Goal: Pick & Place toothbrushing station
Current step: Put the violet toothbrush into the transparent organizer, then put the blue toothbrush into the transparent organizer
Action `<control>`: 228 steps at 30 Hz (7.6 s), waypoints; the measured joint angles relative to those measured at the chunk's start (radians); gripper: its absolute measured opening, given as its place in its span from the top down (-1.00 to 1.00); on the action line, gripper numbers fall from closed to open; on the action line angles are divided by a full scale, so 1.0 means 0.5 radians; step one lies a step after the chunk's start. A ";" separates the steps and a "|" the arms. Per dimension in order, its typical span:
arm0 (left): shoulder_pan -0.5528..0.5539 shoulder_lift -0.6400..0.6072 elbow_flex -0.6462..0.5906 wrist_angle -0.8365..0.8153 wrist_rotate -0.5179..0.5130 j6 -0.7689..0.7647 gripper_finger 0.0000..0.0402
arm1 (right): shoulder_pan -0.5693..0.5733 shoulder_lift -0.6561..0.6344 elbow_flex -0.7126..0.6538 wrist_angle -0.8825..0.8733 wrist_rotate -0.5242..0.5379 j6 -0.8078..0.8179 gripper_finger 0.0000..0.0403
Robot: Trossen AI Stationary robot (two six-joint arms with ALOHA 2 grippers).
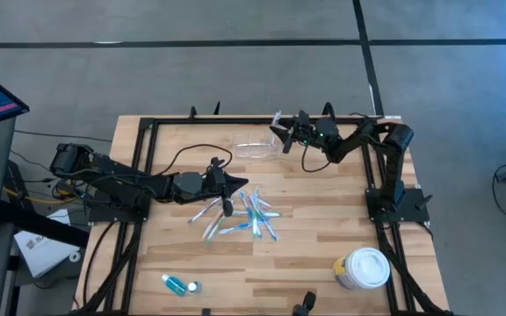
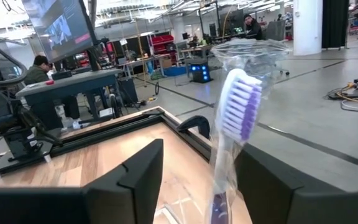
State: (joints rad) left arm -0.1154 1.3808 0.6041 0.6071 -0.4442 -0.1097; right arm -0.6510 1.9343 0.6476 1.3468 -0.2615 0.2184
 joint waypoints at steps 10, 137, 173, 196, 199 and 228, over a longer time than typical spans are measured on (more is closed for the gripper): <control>0.000 0.000 0.000 0.000 0.000 0.000 0.99 | 0.021 -0.017 0.000 -0.007 -0.115 -0.012 0.04; -0.075 0.001 0.000 -0.017 0.346 -0.180 0.99 | 1.386 -0.909 0.235 -2.593 0.274 0.037 0.36; -0.073 0.001 0.000 -0.046 0.346 -0.180 0.99 | 1.255 -0.253 0.360 -2.202 0.104 0.195 0.36; -0.073 0.001 0.000 -0.046 0.346 -0.181 0.99 | 1.245 -0.225 0.422 -2.215 0.090 0.209 0.36; -0.073 0.001 0.000 -0.046 0.345 -0.221 0.99 | 1.241 -0.225 0.423 -2.263 0.124 0.208 0.37; -0.073 0.001 0.000 -0.046 0.346 -0.232 0.99 | 1.276 -0.225 0.423 -2.263 0.180 0.246 0.37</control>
State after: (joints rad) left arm -0.1520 1.3811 0.6041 0.5842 -0.2714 -0.2256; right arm -0.0130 1.8217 0.8593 0.2155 -0.1715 0.3412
